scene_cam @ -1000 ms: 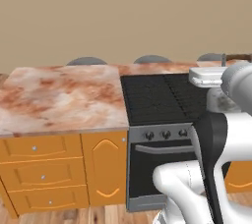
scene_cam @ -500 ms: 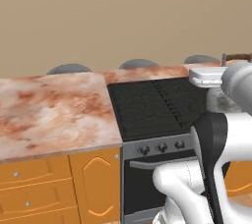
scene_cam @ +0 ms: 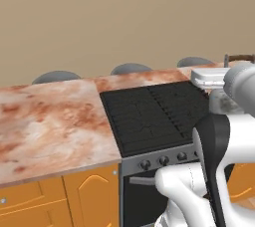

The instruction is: Pick the kettle from the cabinet and place it on a stove burner. Then pick the pot from the counter and place it on another stove burner. Finally, turn both burners on.

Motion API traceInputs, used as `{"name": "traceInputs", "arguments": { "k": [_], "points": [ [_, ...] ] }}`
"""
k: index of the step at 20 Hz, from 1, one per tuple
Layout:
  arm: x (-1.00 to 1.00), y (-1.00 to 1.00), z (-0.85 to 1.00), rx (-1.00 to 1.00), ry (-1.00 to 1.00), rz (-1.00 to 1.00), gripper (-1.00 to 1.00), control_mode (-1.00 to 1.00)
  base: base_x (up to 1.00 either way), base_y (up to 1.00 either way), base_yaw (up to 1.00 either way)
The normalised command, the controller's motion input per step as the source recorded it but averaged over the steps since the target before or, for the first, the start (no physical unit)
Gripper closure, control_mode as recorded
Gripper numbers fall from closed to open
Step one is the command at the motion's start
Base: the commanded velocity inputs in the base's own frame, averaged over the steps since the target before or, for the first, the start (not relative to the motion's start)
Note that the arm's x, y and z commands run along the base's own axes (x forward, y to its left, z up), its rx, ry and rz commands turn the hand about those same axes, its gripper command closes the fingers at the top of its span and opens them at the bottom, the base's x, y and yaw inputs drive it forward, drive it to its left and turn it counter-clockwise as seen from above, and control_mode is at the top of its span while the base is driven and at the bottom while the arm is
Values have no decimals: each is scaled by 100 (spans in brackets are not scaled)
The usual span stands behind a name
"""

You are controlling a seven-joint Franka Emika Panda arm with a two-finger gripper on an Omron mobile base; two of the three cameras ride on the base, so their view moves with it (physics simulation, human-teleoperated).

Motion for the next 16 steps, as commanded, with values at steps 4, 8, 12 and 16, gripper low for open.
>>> {"name": "traceInputs", "arguments": {
  "k": [4,8,12,16],
  "points": [
    [0,0,0,0,0,0,100,100,20,9,-12],
    [0,0,0,0,0,0,100,100,8,8,-10],
    [0,0,0,0,0,0,100,100,7,26,-8],
    [0,0,0,0,0,0,100,100,11,46,-4]
  ]
}}
